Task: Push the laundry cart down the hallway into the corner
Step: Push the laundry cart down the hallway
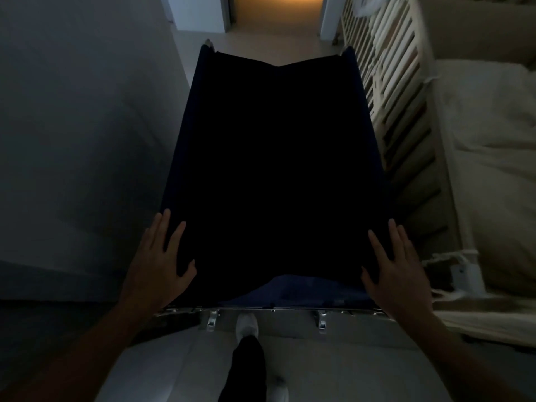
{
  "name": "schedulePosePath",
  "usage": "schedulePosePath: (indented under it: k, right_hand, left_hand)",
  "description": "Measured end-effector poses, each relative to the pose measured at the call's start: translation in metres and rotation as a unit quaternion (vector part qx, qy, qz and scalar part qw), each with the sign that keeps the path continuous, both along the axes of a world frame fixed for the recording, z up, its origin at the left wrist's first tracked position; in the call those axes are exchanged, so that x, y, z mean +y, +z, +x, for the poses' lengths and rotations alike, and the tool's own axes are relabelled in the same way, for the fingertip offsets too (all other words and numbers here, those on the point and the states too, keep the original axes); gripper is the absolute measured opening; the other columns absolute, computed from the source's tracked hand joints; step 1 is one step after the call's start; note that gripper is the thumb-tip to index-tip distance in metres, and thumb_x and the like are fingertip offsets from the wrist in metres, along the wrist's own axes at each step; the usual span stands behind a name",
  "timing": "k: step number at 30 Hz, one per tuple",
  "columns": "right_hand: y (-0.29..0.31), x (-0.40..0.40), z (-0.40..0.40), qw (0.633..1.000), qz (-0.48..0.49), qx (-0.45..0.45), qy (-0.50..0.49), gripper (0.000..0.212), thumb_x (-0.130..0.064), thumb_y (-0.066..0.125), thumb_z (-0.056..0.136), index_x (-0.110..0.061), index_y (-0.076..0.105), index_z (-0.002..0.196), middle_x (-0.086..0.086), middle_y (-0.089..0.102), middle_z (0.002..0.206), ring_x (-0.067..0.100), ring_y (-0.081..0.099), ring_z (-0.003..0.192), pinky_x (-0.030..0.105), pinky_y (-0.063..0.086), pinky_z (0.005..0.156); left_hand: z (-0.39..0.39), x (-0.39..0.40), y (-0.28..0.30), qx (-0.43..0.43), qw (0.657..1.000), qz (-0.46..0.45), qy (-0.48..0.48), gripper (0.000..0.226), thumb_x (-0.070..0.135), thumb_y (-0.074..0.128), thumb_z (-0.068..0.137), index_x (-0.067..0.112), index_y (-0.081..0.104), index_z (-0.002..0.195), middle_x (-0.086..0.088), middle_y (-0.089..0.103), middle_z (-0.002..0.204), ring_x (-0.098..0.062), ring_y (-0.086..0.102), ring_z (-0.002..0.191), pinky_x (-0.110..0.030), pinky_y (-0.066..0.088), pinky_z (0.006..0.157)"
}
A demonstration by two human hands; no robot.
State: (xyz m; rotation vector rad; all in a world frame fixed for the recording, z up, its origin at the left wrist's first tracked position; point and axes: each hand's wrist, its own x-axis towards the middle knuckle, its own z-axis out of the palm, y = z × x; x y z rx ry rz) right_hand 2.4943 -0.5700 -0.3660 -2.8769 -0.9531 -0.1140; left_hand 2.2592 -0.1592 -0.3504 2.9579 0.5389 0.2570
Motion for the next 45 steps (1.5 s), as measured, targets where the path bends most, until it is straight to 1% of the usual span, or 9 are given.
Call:
schedulePosePath:
  k: [3, 10, 17, 22, 26, 33, 37, 41, 45]
  right_hand:
    - [0.0, 0.013, 0.025, 1.0, -0.01, 0.005, 0.005, 0.076, -0.049, 0.045, 0.091, -0.009, 0.046, 0.156, 0.025, 0.021, 0.171, 0.044, 0.028, 0.156, 0.056, 0.036, 0.122]
    - [0.001, 0.056, 0.084, 1.0, -0.007, -0.003, -0.005, 0.08, -0.051, 0.043, 0.093, -0.013, 0.034, 0.163, 0.022, 0.018, 0.173, 0.041, 0.024, 0.159, 0.054, 0.033, 0.124]
    - [0.003, 0.106, 0.149, 1.0, -0.021, -0.002, -0.013, 0.082, -0.051, 0.046, 0.092, -0.013, 0.034, 0.163, 0.022, 0.018, 0.174, 0.041, 0.025, 0.158, 0.054, 0.033, 0.124]
    - [0.003, 0.141, 0.194, 0.999, -0.03, 0.002, -0.019, 0.086, -0.047, 0.06, 0.089, -0.013, 0.033, 0.163, 0.022, 0.017, 0.174, 0.043, 0.027, 0.157, 0.057, 0.035, 0.123]
    - [0.008, 0.169, 0.223, 0.999, -0.032, 0.007, -0.022, 0.085, -0.056, 0.042, 0.091, -0.013, 0.033, 0.163, 0.022, 0.019, 0.173, 0.043, 0.029, 0.157, 0.059, 0.034, 0.122]
    - [0.008, 0.201, 0.27, 0.999, -0.03, 0.002, -0.018, 0.086, -0.054, 0.046, 0.089, -0.016, 0.031, 0.164, 0.019, 0.016, 0.175, 0.04, 0.025, 0.159, 0.059, 0.034, 0.122]
    - [0.01, 0.225, 0.302, 0.999, -0.035, 0.01, -0.011, 0.086, -0.058, 0.039, 0.09, -0.016, 0.028, 0.165, 0.018, 0.012, 0.176, 0.038, 0.02, 0.161, 0.058, 0.029, 0.126]
    - [0.011, 0.247, 0.34, 1.0, -0.028, 0.008, -0.007, 0.084, -0.056, 0.039, 0.091, -0.014, 0.034, 0.163, 0.021, 0.017, 0.174, 0.041, 0.024, 0.159, 0.06, 0.031, 0.123]
    - [0.011, 0.267, 0.381, 0.999, -0.034, 0.012, 0.0, 0.085, -0.058, 0.037, 0.091, -0.015, 0.031, 0.164, 0.019, 0.013, 0.175, 0.04, 0.021, 0.16, 0.059, 0.029, 0.125]
  left_hand:
    - [0.022, 0.013, 0.0, -0.003, 1.0, -0.009, 0.0, 0.074, 0.046, 0.048, 0.089, 0.0, 0.047, 0.148, -0.026, 0.026, 0.164, -0.044, 0.027, 0.152, -0.059, 0.035, 0.117]
    - [0.085, 0.054, 0.002, 0.003, 1.0, -0.011, -0.001, 0.076, 0.048, 0.047, 0.089, -0.001, 0.048, 0.146, -0.028, 0.028, 0.163, -0.045, 0.028, 0.152, -0.061, 0.035, 0.116]
    - [0.151, 0.109, -0.001, 0.009, 1.0, -0.014, -0.009, 0.076, 0.048, 0.048, 0.088, 0.0, 0.047, 0.147, -0.027, 0.025, 0.165, -0.044, 0.025, 0.153, -0.06, 0.033, 0.118]
    - [0.198, 0.145, 0.0, 0.01, 0.999, -0.032, 0.002, 0.076, 0.049, 0.048, 0.088, 0.002, 0.046, 0.148, -0.024, 0.023, 0.167, -0.041, 0.022, 0.155, -0.061, 0.033, 0.118]
    - [0.229, 0.17, -0.001, 0.014, 0.999, -0.047, 0.0, 0.078, 0.052, 0.046, 0.089, 0.003, 0.044, 0.15, -0.024, 0.021, 0.167, -0.041, 0.02, 0.155, -0.062, 0.028, 0.119]
    - [0.276, 0.197, 0.008, 0.018, 0.998, -0.056, 0.012, 0.078, 0.049, 0.046, 0.087, -0.002, 0.048, 0.146, -0.028, 0.025, 0.164, -0.046, 0.024, 0.152, -0.063, 0.027, 0.118]
    - [0.306, 0.216, 0.016, 0.026, 0.998, -0.061, 0.022, 0.079, 0.049, 0.044, 0.087, -0.003, 0.049, 0.145, -0.028, 0.026, 0.164, -0.046, 0.025, 0.152, -0.064, 0.03, 0.118]
    - [0.34, 0.232, 0.02, 0.032, 0.997, -0.057, 0.03, 0.078, 0.049, 0.044, 0.086, -0.002, 0.05, 0.145, -0.027, 0.027, 0.163, -0.046, 0.027, 0.152, -0.064, 0.031, 0.118]
    - [0.374, 0.25, 0.019, 0.03, 0.997, -0.06, 0.037, 0.078, 0.049, 0.044, 0.087, -0.002, 0.049, 0.146, -0.027, 0.025, 0.164, -0.045, 0.025, 0.152, -0.064, 0.031, 0.118]
